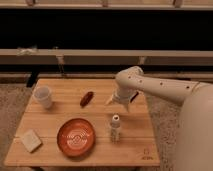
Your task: Knock the bottle over
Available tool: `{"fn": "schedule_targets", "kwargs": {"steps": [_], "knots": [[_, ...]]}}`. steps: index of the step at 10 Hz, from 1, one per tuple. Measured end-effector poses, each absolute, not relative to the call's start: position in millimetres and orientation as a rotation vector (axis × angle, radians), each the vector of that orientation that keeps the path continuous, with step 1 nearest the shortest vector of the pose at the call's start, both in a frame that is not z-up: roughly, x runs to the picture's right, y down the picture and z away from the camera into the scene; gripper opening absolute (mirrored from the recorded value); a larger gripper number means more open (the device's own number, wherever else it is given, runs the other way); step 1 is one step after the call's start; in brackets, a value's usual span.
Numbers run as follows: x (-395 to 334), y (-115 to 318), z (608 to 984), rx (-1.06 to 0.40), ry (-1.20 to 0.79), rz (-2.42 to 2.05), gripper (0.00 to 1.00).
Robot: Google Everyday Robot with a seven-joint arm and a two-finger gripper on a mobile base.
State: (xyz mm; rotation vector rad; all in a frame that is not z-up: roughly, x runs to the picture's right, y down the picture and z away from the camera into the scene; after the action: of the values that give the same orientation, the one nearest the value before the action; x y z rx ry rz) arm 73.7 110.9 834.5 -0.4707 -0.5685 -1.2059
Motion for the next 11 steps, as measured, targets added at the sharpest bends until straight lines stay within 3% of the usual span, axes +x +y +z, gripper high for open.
{"fn": "schedule_targets", "kwargs": {"steps": [11], "knots": [[76.2, 109.9, 829.3, -0.447, -0.569, -1.205, 0.8]]}}
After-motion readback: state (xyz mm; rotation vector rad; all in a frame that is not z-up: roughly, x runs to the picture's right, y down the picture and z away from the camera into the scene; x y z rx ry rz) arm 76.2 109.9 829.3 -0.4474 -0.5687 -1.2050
